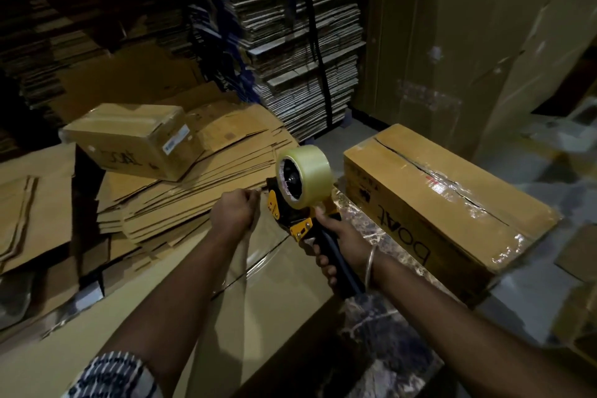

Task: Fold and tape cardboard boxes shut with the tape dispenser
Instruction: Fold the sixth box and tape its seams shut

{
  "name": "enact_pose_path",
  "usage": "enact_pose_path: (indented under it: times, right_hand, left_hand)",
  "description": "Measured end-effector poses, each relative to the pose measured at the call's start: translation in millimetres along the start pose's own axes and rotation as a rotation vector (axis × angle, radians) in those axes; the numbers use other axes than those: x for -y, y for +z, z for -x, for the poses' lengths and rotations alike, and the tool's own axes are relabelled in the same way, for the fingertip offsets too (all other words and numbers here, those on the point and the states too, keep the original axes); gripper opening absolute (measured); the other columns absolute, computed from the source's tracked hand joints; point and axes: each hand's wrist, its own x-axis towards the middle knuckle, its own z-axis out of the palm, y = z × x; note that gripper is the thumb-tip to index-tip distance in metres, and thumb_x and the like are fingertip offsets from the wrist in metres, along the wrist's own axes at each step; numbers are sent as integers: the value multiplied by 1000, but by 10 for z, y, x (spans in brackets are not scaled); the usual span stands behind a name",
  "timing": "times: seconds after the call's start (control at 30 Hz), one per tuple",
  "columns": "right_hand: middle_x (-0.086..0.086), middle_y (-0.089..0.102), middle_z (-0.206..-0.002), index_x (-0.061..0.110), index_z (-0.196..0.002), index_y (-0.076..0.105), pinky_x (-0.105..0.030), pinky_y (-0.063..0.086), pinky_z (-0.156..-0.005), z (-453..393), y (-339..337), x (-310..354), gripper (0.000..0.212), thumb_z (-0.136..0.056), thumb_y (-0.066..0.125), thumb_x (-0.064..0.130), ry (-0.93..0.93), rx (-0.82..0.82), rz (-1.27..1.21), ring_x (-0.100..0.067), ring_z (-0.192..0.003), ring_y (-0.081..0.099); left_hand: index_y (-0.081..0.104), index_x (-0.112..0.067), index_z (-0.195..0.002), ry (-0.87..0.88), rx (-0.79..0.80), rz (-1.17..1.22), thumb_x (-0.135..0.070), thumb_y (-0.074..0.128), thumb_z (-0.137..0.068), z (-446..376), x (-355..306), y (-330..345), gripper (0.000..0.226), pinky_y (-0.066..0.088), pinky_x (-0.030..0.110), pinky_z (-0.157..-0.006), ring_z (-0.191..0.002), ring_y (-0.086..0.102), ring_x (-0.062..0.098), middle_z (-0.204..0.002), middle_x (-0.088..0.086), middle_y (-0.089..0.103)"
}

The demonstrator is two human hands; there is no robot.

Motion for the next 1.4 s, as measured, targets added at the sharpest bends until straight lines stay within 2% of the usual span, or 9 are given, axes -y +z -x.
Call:
enact_pose_path:
  times: [0.17,0.37,0.67,0.8,0.93,1.03,1.17,1.27,1.4]
  right_hand:
    - [0,40,-58,15,-65,49,-24,27,-47,-138,112,145,71,-82,43,84,36,23,72,-15,-45,33]
    - [-1,40,-57,15,-66,49,-23,29,-44,-48,33,80,70,-75,47,85,55,35,106,-15,-42,34]
    - [-3,40,-58,14,-64,52,-21,28,-37,462,-251,-213,67,-69,53,81,116,42,81,-14,-37,33]
    - [-5,40,-58,13,-64,53,-21,31,-36,524,-269,-282,67,-67,55,79,107,61,37,-14,-35,36]
    - [-4,40,-56,14,-62,54,-20,30,-36,520,-240,-260,66,-67,56,79,118,45,43,-14,-35,36]
    - [-3,40,-57,14,-63,53,-20,30,-36,518,-233,-255,66,-68,55,80,122,39,48,-14,-36,35]
    - [-3,40,-57,14,-64,53,-20,29,-36,500,-214,-223,66,-69,55,80,123,36,45,-14,-36,35]
    - [-2,40,-57,14,-64,53,-20,29,-36,459,-191,-180,67,-70,54,81,132,34,57,-13,-36,34]
    - [-1,39,-56,15,-63,49,-20,26,-41,340,-98,-30,67,-64,53,82,168,7,112,-14,-40,32]
  left_hand:
    - [75,-28,-89,-8,-5,-35,-60,46,-97,-58,126,-58,45,36,27,-57,-74,63,24,-73,0,67]
    - [76,-27,-85,-3,-16,-12,-59,49,-97,-85,144,-37,44,52,31,-61,-67,65,19,-68,-4,68]
    - [75,-31,-108,34,-30,-99,-58,46,-98,-62,131,3,40,58,37,-74,-85,65,24,-96,2,72]
    - [57,-21,-135,344,-68,-31,-29,57,-100,-35,143,-1,36,46,38,-96,-124,53,25,-133,2,61]
    - [70,-12,-118,723,64,-37,-3,71,-87,-113,207,-35,33,51,39,-92,-110,62,27,-117,8,69]
    - [66,-21,-118,646,182,-81,-26,57,-96,-121,217,-59,25,50,41,-92,-111,56,20,-118,1,64]
    - [66,-27,-104,669,285,-36,-63,38,-89,-126,206,-120,48,48,33,-76,-94,54,14,-100,-6,59]
    - [67,-27,-99,669,266,-49,-66,43,-89,-153,238,-154,47,48,31,-72,-87,54,11,-94,-8,58]
    - [69,-31,-102,722,77,-239,-64,37,-93,-270,395,-208,47,48,33,-75,-92,57,12,-95,-12,63]
